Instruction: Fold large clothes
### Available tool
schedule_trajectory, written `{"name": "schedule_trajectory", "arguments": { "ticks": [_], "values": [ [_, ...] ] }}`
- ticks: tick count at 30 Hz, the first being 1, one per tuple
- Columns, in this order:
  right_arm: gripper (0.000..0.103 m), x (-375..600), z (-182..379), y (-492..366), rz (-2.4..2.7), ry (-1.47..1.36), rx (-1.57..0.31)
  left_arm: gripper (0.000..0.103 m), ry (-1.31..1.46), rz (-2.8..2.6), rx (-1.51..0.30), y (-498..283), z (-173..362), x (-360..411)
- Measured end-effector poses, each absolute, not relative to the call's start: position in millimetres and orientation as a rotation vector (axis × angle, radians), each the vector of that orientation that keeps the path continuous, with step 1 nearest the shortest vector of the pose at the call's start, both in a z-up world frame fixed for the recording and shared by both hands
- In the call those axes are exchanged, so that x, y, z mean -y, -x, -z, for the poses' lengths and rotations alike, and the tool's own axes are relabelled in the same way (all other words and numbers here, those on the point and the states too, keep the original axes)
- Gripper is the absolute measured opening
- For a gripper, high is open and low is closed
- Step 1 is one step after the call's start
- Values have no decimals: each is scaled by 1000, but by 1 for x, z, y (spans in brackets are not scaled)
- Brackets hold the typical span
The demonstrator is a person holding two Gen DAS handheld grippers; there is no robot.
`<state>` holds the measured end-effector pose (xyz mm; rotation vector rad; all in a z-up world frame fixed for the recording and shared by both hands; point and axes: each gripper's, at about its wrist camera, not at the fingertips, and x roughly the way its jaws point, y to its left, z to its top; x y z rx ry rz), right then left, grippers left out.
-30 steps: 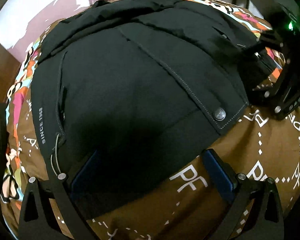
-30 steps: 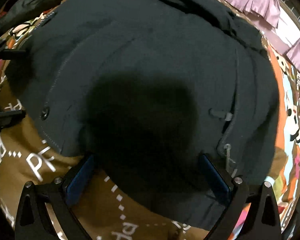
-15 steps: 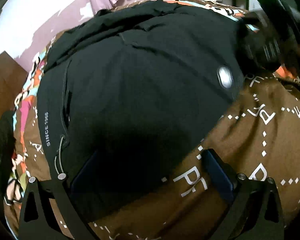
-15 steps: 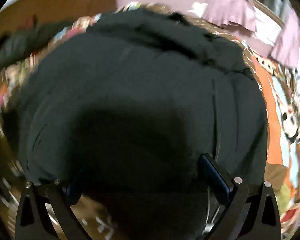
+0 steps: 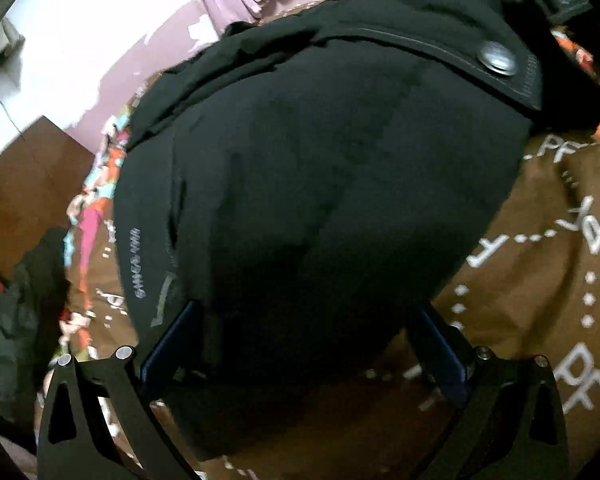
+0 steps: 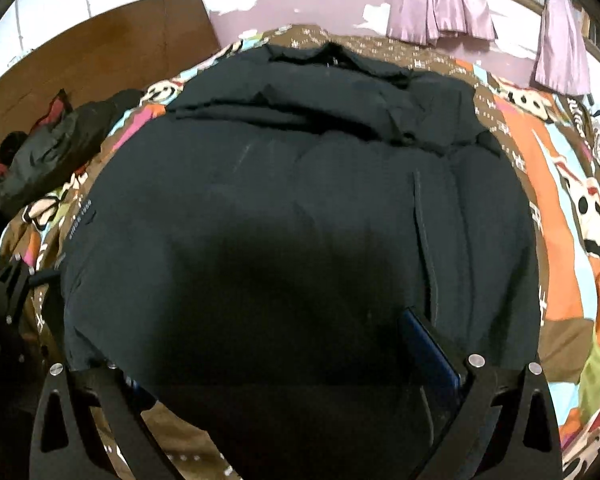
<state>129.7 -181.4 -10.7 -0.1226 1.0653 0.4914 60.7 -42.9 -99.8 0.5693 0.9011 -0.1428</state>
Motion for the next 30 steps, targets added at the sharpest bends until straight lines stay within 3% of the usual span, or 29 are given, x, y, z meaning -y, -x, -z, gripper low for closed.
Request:
{"name": "schedule_trajectory", "arguments": {
  "ticks": [4,8,10,15,18,30],
  "values": [
    [103,183,27,-123,-503,158,-1156,101,-624,83,-855,-61,102,40],
    [103,182,37,-108,-535,218,-1213,75,-692,69,-774,-55,97,44],
    [103,184,38,-99,-566,226,-1234,70,-740,60,-732,-52,97,48],
    [103,174,40,-73,-597,370,-1230,44,-750,74,-654,-57,81,43],
    [103,169,47,-65,-573,447,-1210,34,-711,82,-608,-62,58,43],
    [103,185,53,-85,-217,503,-1063,30,-606,103,-546,-99,-33,59]
  ]
}}
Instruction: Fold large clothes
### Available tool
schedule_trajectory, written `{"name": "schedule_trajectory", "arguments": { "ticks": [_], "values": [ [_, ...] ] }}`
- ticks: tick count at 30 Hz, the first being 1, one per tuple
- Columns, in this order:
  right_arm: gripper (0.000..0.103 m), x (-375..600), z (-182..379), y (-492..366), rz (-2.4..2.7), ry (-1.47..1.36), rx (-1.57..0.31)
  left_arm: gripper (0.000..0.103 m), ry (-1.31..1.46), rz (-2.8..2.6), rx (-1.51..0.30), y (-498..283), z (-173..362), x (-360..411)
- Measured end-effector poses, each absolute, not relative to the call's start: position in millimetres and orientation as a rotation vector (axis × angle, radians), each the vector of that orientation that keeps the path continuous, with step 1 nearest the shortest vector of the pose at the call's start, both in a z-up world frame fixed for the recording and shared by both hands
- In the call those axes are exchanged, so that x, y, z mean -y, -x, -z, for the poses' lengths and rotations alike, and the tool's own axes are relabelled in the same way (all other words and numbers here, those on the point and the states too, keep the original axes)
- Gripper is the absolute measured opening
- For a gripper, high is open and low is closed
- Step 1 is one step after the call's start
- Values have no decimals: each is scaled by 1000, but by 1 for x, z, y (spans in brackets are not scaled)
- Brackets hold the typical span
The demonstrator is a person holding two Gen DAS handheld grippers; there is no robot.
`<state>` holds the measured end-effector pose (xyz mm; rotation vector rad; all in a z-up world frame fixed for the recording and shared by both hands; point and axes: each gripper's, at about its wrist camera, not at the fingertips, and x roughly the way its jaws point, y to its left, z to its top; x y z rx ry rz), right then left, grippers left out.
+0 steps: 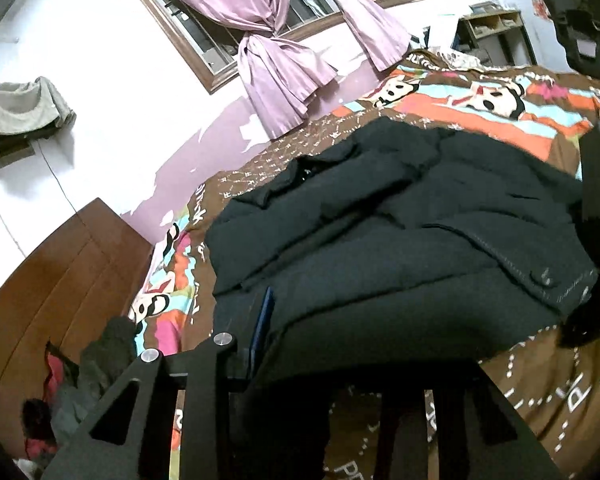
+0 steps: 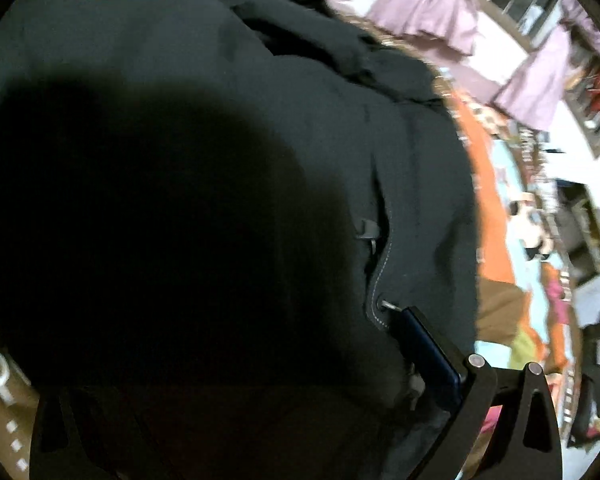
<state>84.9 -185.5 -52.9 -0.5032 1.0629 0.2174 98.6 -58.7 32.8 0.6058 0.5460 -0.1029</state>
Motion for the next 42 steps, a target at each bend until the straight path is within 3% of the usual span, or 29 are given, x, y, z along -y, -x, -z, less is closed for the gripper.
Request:
{"name": "schedule_trajectory", "arguments": {
  "ticks": [3,5,10,15,17,23,30,42],
  "values": [
    [99,179,41,-83,-140,596,-930,30,-611,102,-554,-102,-40,56],
    [83,178,23,-80,-95,630,-813,30,-628,100,-557,-100,-38,53],
    [56,196,-27,-94,-144,460,-738,30,-633,83,-566,-99,-31,38],
    [54,202,-72,-102,-191,342,-643,32,-629,51,-544,-101,-41,28],
    [43,204,-83,-106,-220,303,-613,32,-600,44,-544,-102,-45,23],
    [23,200,-91,-97,-276,269,-563,32,-574,33,-563,-99,-49,19],
    [13,201,-90,-77,-302,239,-531,11,-517,58,-499,-74,-55,18],
    [11,199,-113,-15,-284,247,-421,7,-455,81,-462,-12,-82,13]
  ]
}}
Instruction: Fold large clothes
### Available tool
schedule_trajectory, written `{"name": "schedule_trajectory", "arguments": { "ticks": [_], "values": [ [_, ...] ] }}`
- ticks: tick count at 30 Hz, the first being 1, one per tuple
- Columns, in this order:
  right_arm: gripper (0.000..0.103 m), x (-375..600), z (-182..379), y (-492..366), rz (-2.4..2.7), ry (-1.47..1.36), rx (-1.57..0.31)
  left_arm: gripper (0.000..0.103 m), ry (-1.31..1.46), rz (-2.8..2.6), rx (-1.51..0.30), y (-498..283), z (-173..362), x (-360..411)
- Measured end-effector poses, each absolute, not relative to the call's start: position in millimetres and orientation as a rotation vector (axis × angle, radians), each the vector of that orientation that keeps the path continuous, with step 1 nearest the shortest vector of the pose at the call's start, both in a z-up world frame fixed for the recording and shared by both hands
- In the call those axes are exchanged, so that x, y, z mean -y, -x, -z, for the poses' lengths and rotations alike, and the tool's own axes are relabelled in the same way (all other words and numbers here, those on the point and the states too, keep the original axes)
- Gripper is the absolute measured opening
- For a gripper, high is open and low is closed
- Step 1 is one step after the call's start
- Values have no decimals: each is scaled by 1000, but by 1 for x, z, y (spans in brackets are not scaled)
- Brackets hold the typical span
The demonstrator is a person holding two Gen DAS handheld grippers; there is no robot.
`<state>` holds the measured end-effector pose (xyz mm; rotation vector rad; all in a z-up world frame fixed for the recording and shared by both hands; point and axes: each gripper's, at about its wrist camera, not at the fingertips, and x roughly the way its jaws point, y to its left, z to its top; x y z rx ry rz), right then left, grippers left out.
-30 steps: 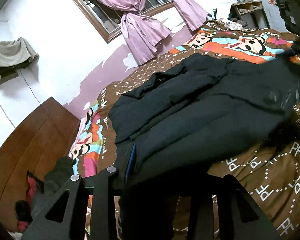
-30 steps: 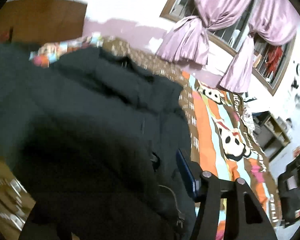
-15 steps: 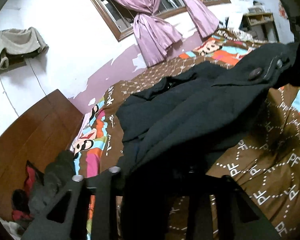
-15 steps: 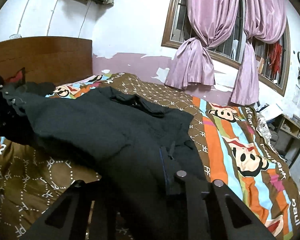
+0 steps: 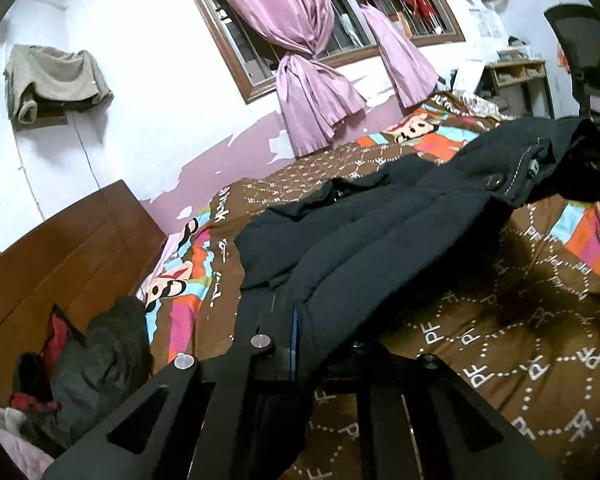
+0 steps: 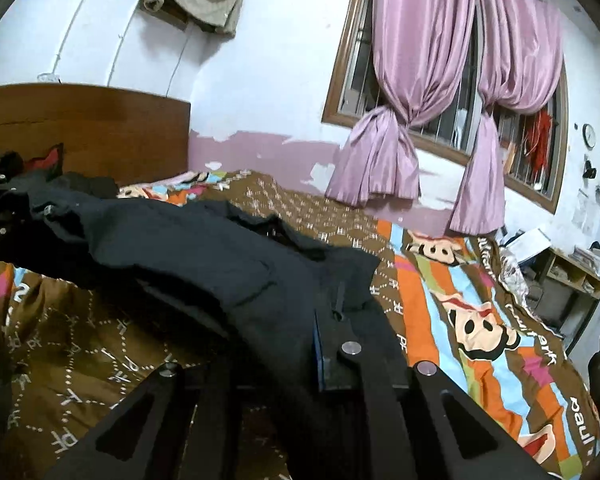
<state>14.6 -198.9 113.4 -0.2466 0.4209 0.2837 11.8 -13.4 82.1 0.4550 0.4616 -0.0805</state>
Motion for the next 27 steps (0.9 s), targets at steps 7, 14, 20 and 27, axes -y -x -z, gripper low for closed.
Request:
{"name": "schedule_trajectory", "arguments": {
  "ticks": [7,14,20,27],
  "values": [
    [11,215,-143,28,-334,111,-351,7,-503,135,-448,26,-123,15],
    [11,223,-175,42,-377,69,-347,7,-521,162,-425,46,-151,18],
    [11,232,-194,-2,-433,19,-392,7,-520,177,-406,25,-158,23],
    [11,220,-204,-57,-420,81,-394,7,-476,161,-375,-23,-174,20]
  ]
}}
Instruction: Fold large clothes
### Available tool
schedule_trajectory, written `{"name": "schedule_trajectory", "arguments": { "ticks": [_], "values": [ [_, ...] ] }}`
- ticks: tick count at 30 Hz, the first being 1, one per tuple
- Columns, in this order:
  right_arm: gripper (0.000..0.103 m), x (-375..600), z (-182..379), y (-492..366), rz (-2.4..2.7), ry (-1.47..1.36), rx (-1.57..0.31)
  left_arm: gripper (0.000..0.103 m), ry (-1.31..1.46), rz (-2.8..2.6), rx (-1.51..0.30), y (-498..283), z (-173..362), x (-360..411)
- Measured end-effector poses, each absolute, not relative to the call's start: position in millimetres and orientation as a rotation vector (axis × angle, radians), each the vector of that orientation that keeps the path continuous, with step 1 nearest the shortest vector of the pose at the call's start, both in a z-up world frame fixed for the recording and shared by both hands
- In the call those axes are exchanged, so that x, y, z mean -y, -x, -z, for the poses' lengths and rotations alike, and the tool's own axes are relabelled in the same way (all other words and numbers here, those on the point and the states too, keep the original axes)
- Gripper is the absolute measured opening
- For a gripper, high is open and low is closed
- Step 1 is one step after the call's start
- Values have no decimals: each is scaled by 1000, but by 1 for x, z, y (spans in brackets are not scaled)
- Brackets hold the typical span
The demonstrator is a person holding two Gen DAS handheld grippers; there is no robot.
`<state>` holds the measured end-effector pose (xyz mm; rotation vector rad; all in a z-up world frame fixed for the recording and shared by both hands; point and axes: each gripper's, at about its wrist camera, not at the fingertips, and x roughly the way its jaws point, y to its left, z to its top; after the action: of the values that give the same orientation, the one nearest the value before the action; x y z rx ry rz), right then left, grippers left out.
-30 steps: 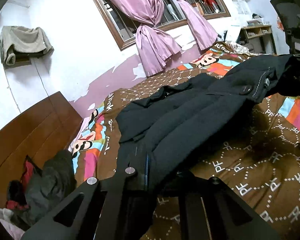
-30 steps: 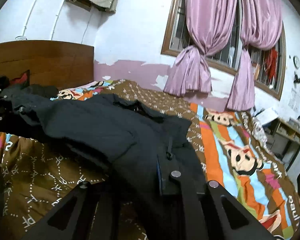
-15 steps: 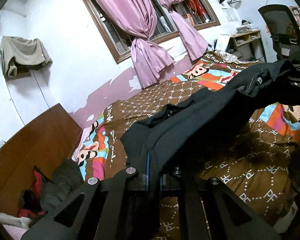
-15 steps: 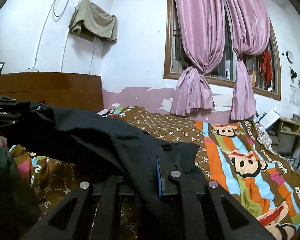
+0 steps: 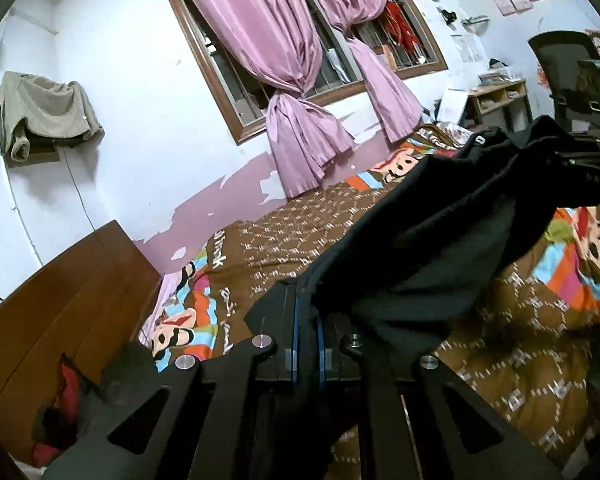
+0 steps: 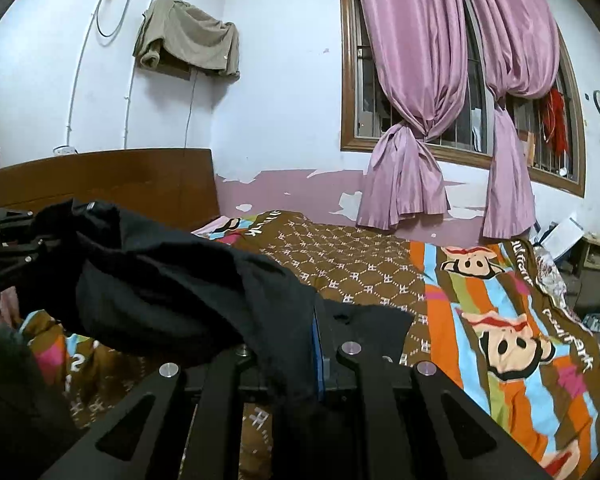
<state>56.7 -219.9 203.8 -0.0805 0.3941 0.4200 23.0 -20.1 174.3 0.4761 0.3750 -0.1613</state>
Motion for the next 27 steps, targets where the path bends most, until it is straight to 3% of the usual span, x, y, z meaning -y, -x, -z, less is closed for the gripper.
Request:
{"name": "schedule_trajectory", "arguments": {
  "ticks": [27],
  "values": [
    [11,204,-169,-203,-357,86,-457,7,-417,131,-389,-183,-170,3]
  ]
}}
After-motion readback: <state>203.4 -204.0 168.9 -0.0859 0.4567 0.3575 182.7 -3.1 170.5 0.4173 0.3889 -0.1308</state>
